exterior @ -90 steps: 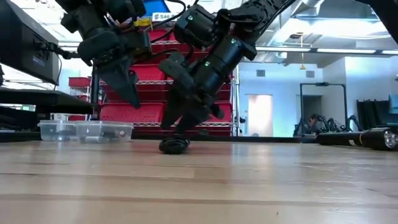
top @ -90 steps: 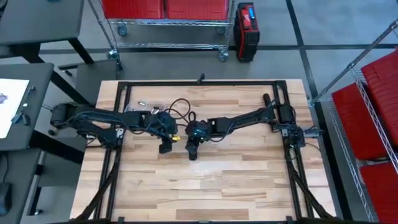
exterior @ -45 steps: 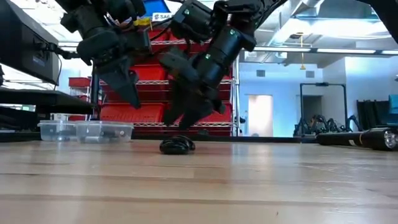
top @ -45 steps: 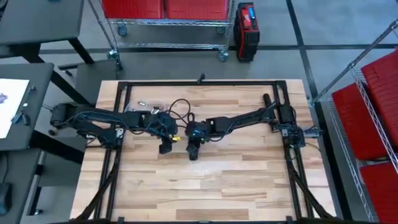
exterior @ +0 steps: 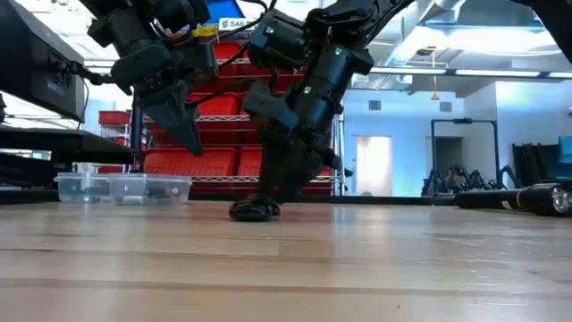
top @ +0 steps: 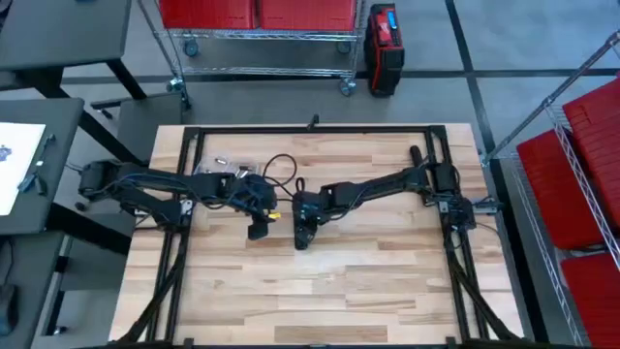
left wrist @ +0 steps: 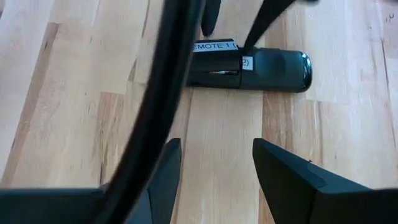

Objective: Insert battery
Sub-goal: Close the remote's battery compartment

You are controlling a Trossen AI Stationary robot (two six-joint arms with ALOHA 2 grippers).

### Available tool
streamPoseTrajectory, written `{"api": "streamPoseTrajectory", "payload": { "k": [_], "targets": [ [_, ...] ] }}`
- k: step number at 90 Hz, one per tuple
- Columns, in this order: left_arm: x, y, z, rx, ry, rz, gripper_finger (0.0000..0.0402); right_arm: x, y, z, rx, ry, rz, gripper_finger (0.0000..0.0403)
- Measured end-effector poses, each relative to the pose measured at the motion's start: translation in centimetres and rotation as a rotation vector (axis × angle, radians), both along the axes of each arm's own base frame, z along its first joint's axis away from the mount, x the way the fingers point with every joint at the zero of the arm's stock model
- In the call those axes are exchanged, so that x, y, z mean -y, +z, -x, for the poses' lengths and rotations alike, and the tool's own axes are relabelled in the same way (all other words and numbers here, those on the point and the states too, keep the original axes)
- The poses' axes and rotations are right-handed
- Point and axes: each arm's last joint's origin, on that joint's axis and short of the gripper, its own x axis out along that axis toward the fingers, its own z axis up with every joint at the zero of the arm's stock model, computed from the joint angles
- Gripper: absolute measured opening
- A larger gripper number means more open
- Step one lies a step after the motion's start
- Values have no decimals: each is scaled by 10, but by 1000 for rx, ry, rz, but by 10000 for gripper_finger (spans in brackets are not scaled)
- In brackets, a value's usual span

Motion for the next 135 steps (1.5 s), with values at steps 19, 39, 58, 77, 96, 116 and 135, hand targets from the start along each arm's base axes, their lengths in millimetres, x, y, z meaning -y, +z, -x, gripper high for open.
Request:
{"api": "streamPoseTrajectory", "payload": {
  "k": [19, 39, 58, 77, 96, 116, 135],
  "targets": [
    [0, -10, -4, -45, 10, 11, 179, -1, 2, -5, 66, 3, 5, 178],
    [0, -13, -6, -46, 8, 9, 179, -1, 3, -9, 110, 6, 2, 178],
    [0, -14, -8, -42, 8, 14, 179, -8, 3, -12, 142, 83, -48, 178],
    [0, -14, -8, -39, 10, 15, 179, -12, 0, -7, 79, 100, -77, 178],
    [0, -13, -10, -19, 10, 14, 179, -21, 7, 0, 41, 82, -137, 178],
    [-1, -12, -11, -5, 10, 10, 179, -13, 16, -2, 52, 11, -121, 178],
    [-2, -3, -13, -26, 11, 10, 179, -6, 22, 10, -33, -101, -71, 178]
  ]
}}
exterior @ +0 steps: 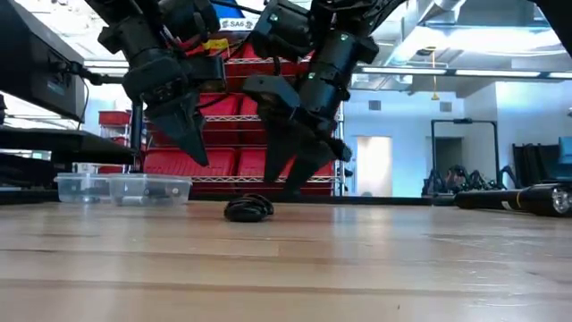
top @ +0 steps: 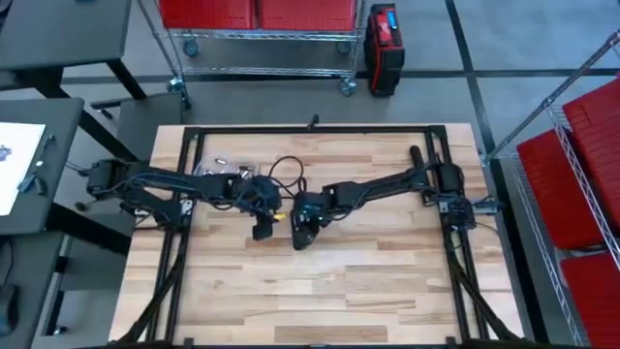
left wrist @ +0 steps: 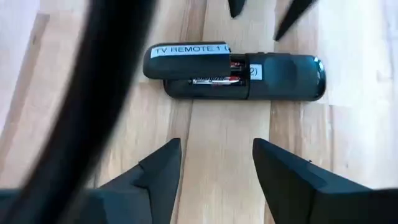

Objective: Insert battery
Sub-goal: Close the remote's battery compartment

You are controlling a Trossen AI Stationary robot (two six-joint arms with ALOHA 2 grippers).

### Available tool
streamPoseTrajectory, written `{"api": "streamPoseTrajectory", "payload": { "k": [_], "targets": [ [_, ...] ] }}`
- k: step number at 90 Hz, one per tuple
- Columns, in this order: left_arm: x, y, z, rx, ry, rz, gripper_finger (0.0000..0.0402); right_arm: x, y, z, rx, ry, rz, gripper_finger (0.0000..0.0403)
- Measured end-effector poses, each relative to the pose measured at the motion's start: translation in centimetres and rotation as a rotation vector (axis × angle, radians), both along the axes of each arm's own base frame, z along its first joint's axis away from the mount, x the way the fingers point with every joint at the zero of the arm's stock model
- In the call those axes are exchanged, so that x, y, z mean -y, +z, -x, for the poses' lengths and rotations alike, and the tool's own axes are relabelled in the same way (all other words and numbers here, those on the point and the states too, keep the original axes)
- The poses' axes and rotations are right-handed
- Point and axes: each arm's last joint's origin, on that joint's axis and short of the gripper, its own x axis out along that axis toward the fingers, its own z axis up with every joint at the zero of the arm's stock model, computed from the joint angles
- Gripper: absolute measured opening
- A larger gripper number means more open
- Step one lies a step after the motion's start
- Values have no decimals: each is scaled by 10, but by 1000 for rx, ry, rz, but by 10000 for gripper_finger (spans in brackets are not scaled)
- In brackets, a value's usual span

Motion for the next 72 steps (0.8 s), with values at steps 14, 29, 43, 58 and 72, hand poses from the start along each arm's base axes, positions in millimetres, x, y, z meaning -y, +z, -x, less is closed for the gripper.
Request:
{"api": "streamPoseTrajectory", "payload": {
  "k": [14, 29, 43, 58, 72],
  "targets": [
    [-1, 4, -1, -8, 0, -1, 179, 18, 15, 8, -16, 21, 57, 178],
    [-1, -6, 2, 6, 47, 38, 179, 12, 8, 13, -48, 132, 80, 178],
    [1, -15, 7, -21, 115, 103, 179, -21, -17, 21, -24, 163, 60, 178],
    [5, -15, 7, -14, 134, 131, 179, -50, -35, 16, 106, 230, 107, 178],
    [9, -16, 8, -35, 122, 131, 179, -57, -48, 12, 115, 231, 120, 174]
  ]
}}
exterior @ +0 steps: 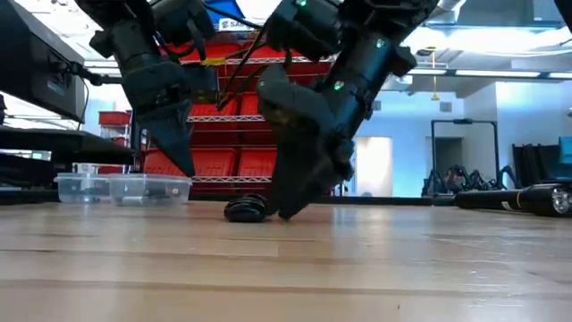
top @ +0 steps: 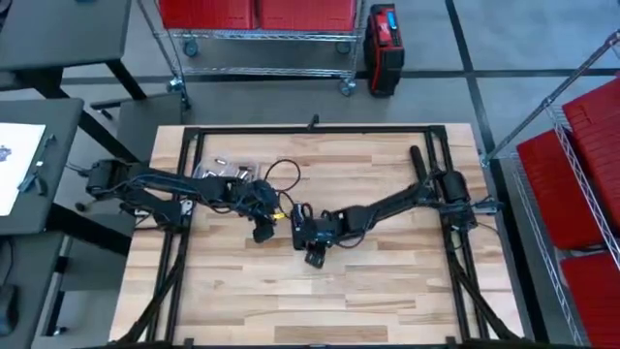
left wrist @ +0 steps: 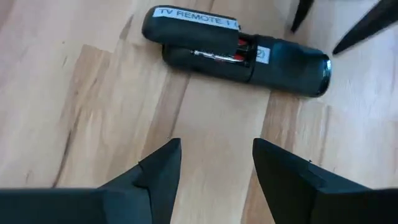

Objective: Insert battery
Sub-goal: Close the remote's battery compartment

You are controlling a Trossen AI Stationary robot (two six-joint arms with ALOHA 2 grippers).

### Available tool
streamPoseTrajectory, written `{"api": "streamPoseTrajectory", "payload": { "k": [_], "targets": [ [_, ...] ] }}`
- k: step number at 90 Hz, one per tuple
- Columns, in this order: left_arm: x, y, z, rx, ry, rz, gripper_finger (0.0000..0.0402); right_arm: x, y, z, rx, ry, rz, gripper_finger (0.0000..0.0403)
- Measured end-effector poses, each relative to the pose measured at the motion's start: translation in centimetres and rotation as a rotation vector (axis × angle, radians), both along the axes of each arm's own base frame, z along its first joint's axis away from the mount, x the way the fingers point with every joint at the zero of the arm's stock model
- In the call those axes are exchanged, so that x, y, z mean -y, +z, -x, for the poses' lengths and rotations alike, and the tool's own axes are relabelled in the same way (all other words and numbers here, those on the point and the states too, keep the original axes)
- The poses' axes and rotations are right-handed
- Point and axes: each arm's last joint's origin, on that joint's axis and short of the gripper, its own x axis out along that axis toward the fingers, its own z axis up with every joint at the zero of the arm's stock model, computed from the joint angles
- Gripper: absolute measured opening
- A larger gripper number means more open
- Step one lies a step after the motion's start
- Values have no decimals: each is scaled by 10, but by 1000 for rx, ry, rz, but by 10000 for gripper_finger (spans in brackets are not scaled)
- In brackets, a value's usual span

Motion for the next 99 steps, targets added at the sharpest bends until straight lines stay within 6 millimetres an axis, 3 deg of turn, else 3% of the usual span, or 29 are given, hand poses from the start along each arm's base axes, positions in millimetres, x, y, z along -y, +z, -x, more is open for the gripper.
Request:
{"api": "streamPoseTrajectory", "payload": {
  "k": [29, 56, 66, 85, 99],
  "targets": [
    [3, -1, 2, -21, -13, 1, 179, 0, -3, -14, 149, -23, 2, 156],
    [3, -3, 3, -45, -15, 1, 179, 17, -1, -35, 387, -97, -18, 141],
    [3, -2, 8, -76, -15, 2, 179, 25, 1, -35, 386, -137, -74, 141],
    [3, 11, 18, -49, -13, 0, 179, 43, 33, -30, 404, 20, -213, 140],
    [0, 21, 23, -6, 1, -3, 179, 70, 62, -6, 267, 57, -158, 139]
  ]
}}
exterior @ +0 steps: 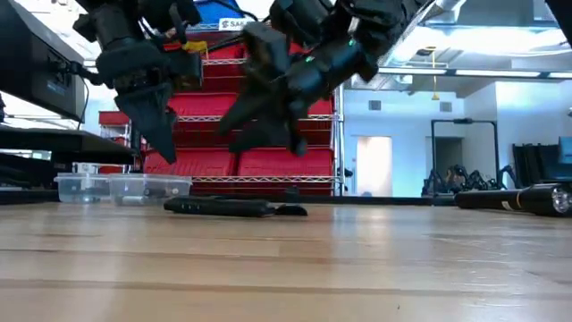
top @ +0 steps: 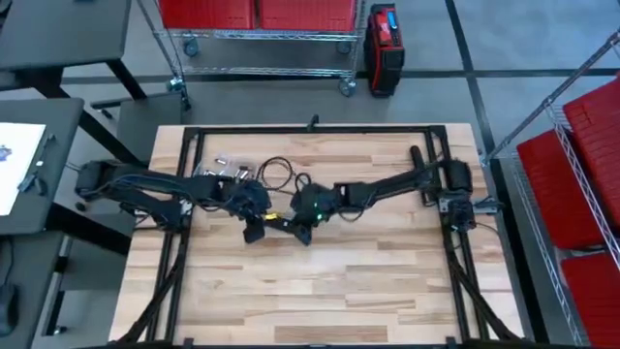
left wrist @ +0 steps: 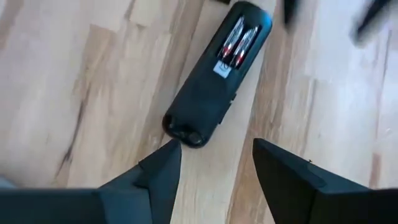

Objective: Insert battery
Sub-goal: Close the remote's battery compartment

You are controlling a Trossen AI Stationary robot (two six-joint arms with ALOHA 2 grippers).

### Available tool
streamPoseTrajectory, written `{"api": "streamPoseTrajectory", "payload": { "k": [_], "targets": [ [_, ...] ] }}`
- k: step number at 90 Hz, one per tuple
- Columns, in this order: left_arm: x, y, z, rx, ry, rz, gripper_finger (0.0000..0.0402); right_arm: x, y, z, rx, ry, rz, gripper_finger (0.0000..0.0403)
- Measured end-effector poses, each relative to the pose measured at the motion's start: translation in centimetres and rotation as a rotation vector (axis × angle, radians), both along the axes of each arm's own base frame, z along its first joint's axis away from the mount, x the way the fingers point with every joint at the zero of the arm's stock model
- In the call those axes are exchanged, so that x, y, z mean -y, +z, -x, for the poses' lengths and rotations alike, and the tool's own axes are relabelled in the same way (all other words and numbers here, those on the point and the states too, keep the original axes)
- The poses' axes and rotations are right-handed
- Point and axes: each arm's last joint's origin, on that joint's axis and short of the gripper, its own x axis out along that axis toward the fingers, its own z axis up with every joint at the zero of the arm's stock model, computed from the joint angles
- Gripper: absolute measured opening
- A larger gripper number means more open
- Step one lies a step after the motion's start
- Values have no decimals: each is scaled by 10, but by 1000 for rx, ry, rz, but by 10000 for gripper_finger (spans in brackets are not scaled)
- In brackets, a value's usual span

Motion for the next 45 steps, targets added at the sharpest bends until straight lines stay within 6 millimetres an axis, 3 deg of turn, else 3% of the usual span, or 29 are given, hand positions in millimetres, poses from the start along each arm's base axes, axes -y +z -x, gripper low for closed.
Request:
{"api": "streamPoseTrajectory", "payload": {
  "k": [19, 35, 45],
  "targets": [
    [-10, -2, -2, -3, 44, -1, 179, 42, 22, 39, -218, -70, 66, 139],
    [-14, -14, -14, -4, 56, -1, 179, 73, 6, 50, -310, -250, -34, 139],
    [-14, -22, -16, -42, 60, 5, 179, 78, -5, 50, -332, -240, -92, 140]
  ]
}}
